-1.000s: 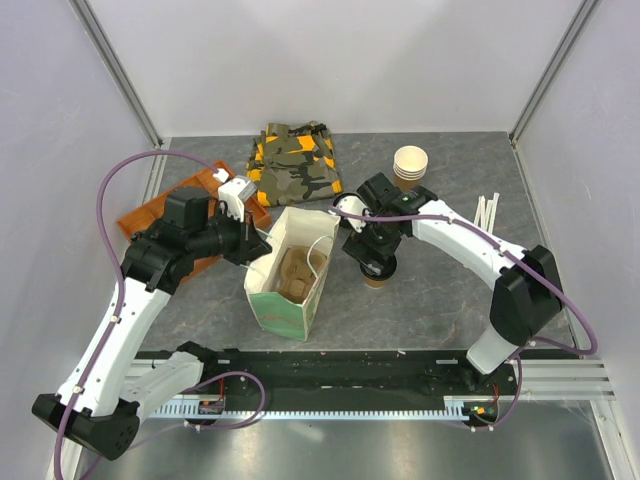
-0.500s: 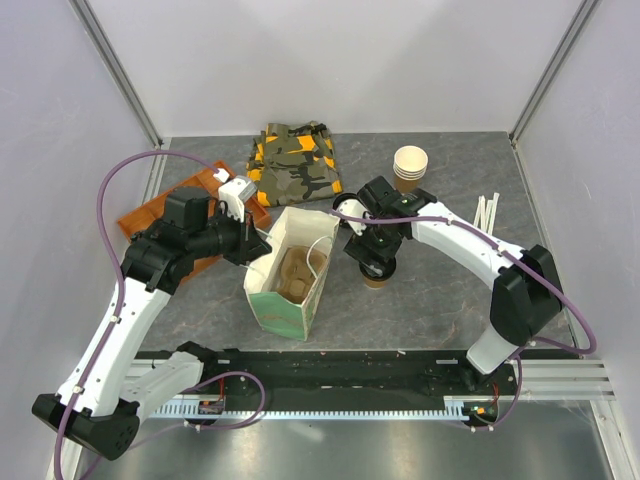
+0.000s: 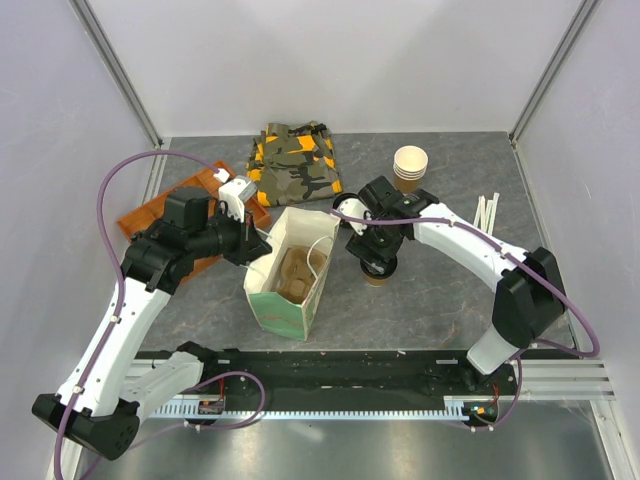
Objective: Pack the takeout coffee
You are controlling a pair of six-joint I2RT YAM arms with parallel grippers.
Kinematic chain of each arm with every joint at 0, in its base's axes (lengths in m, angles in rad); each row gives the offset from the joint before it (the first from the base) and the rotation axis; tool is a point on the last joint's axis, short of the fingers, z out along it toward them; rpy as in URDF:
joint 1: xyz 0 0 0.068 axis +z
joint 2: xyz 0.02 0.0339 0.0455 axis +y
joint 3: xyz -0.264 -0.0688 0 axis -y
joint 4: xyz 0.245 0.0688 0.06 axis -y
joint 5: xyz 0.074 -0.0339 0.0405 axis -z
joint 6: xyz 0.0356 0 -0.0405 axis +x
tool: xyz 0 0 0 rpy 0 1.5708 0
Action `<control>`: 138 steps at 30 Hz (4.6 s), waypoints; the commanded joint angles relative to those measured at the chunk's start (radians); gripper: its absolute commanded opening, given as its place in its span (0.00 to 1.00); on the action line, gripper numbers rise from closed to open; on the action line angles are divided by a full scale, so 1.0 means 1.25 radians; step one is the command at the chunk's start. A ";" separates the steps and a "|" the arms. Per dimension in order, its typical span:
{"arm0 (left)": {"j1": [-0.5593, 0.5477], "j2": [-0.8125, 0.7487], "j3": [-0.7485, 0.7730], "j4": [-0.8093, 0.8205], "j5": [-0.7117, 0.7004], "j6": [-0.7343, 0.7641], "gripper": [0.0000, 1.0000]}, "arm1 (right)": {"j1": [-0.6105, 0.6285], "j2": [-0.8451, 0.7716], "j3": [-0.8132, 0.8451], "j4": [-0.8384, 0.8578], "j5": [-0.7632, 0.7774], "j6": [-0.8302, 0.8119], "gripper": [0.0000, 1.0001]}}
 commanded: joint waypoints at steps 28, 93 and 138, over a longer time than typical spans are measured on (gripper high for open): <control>-0.063 -0.006 -0.011 0.038 0.004 0.067 0.02 | -0.046 -0.080 0.526 -0.174 0.053 0.065 0.72; -0.202 0.060 0.081 0.076 -0.116 -0.047 0.02 | 0.214 -0.021 0.577 -0.301 -0.102 0.022 0.62; -0.128 -0.035 -0.137 0.185 0.017 -0.164 0.02 | 0.244 0.001 0.195 0.059 0.053 -0.007 0.57</control>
